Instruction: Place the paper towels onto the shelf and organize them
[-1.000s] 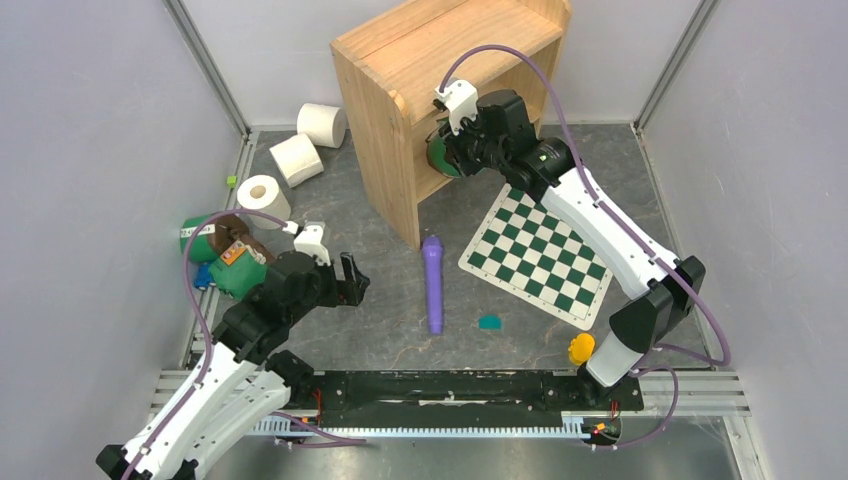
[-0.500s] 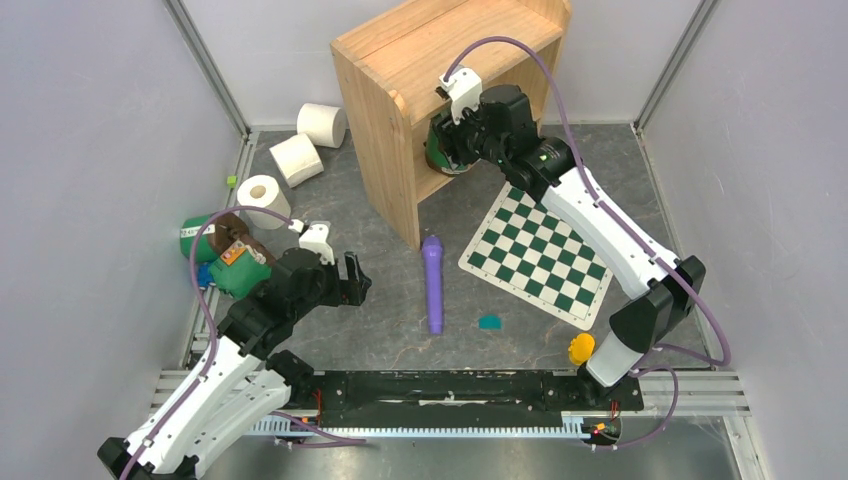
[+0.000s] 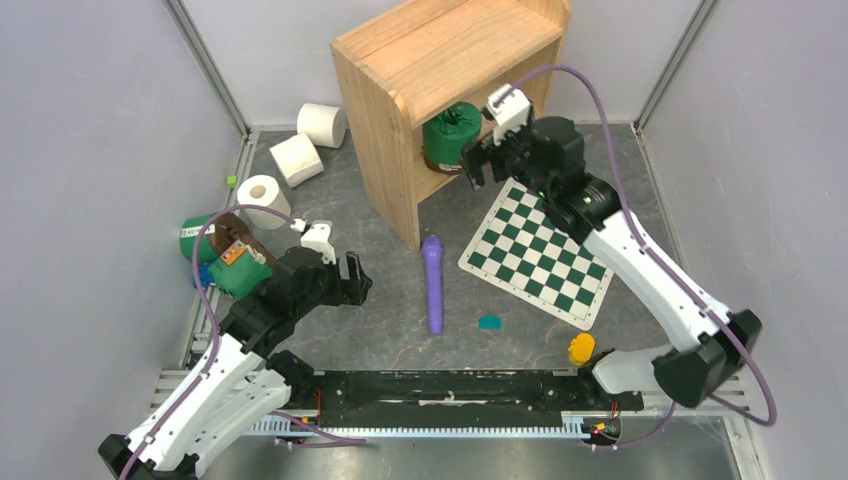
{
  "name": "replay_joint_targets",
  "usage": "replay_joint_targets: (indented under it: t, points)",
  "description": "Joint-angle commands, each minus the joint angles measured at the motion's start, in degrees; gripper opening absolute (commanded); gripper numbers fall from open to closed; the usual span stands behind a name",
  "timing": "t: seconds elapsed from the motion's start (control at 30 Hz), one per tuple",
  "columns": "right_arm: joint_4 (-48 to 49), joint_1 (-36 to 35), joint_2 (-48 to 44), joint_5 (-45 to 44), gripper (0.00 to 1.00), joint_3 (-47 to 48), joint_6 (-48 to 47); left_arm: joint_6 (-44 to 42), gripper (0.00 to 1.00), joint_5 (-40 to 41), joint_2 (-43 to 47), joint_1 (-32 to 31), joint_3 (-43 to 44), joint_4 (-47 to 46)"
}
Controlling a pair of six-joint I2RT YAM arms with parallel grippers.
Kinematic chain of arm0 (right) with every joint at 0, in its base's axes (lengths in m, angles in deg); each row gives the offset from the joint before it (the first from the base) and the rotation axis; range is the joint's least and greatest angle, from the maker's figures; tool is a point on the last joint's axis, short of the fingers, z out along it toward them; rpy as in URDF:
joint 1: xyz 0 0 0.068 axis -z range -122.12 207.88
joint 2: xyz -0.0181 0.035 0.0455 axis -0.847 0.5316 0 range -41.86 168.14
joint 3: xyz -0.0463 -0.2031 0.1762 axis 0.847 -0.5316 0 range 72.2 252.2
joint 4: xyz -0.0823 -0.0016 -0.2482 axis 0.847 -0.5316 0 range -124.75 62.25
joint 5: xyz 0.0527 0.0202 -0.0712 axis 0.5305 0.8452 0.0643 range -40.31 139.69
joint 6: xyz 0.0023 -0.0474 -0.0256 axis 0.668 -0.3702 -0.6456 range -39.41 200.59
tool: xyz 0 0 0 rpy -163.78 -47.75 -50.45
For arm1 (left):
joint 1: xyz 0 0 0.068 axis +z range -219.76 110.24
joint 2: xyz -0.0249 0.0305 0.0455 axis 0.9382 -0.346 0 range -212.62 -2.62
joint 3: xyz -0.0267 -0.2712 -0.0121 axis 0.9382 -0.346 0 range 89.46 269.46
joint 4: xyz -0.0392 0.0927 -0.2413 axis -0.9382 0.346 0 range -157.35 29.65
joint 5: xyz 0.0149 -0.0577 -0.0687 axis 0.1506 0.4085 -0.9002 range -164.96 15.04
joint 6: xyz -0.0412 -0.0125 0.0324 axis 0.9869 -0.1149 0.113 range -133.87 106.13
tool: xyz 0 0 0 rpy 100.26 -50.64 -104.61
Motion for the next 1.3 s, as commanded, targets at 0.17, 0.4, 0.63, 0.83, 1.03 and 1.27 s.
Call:
replay_joint_targets:
  t: [0.17, 0.4, 0.63, 0.83, 1.03, 1.27]
  points:
    - [23.12, 15.68, -11.16, 18.60, 0.98, -19.46, 6.31, -2.78, 0.92, -1.31, -2.68, -0.21, 0.86, -3.99]
    - [35.96, 17.28, -7.61, 32.14, 0.98, -23.98, 6.74, -3.33, 0.92, -1.72, -4.61, -0.16, 1.69, -4.36]
    - [44.09, 16.58, -4.71, 40.27, 0.98, -24.54, 13.39, -3.24, 0.92, -1.57, -5.07, -0.16, 1.60, -4.30]
    - [46.74, 9.91, -3.26, 42.19, 0.98, -25.47, 9.85, -3.93, 0.92, -1.09, -6.92, -0.16, 1.78, -4.61]
    - [51.14, 8.79, 3.14, 47.63, 0.94, -21.85, 10.59, -3.90, 0.92, -0.99, -8.00, -0.16, 2.04, -4.81]
    - [51.54, 7.48, 9.21, 50.01, 0.94, -17.31, 10.55, -3.86, 0.93, -0.15, -7.25, -0.17, 1.52, -4.40]
